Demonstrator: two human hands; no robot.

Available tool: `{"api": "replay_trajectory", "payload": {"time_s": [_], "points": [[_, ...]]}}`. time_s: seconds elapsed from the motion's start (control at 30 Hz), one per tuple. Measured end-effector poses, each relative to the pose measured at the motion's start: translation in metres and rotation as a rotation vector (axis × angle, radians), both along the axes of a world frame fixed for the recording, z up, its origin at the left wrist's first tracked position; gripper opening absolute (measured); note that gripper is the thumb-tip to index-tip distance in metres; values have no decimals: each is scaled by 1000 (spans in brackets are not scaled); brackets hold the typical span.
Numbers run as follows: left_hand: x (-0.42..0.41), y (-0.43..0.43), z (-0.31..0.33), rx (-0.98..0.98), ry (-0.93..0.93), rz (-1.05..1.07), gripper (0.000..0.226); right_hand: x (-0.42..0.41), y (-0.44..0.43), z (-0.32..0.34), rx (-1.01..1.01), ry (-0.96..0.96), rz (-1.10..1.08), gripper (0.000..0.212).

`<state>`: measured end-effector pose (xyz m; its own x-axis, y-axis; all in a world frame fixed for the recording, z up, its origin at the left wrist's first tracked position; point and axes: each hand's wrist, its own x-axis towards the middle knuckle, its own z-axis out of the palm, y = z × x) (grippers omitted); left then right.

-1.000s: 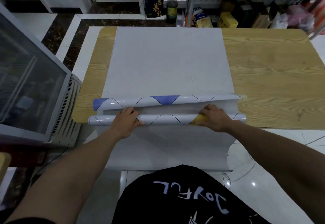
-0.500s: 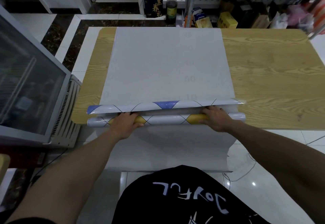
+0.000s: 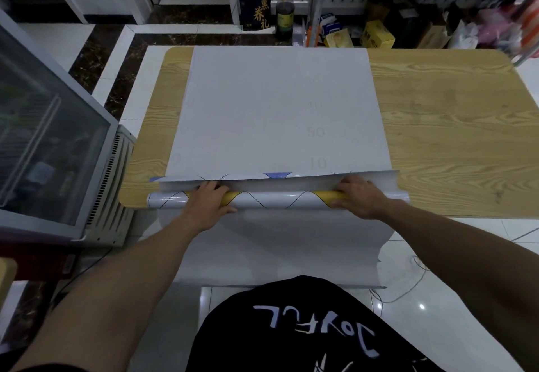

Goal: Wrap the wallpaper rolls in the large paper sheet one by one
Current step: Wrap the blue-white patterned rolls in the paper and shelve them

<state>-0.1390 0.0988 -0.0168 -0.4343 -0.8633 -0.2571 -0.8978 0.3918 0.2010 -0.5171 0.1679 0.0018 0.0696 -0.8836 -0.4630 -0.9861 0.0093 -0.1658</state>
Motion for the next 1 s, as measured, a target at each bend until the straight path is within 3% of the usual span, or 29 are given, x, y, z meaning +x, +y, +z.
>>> {"api": "replay_trajectory", "payload": {"time_s": [0.17, 0.3, 0.43, 0.53, 0.67, 0.8, 1.0], "points": [[-3, -6, 6, 29, 15, -4, 46, 1, 2, -3, 9, 22, 37, 69], [-1, -4, 8, 86, 85, 18, 37, 0, 3, 0, -34, -52, -31, 55], [2, -3, 2, 84, 181, -16, 46, -3, 0, -1, -28, -38, -5, 47], [2, -3, 1, 59, 134, -26, 44, -1, 0, -3, -37, 23, 30, 53], [1, -2, 5, 63, 114, -14, 46, -1, 7, -1, -24, -68, -4, 75], [0, 0, 6, 56, 122, -3, 38, 0, 8, -1, -41, -89, -3, 57], [1, 0, 3, -13, 61, -65, 52, -1, 7, -1, -86, 14, 69, 53]]}}
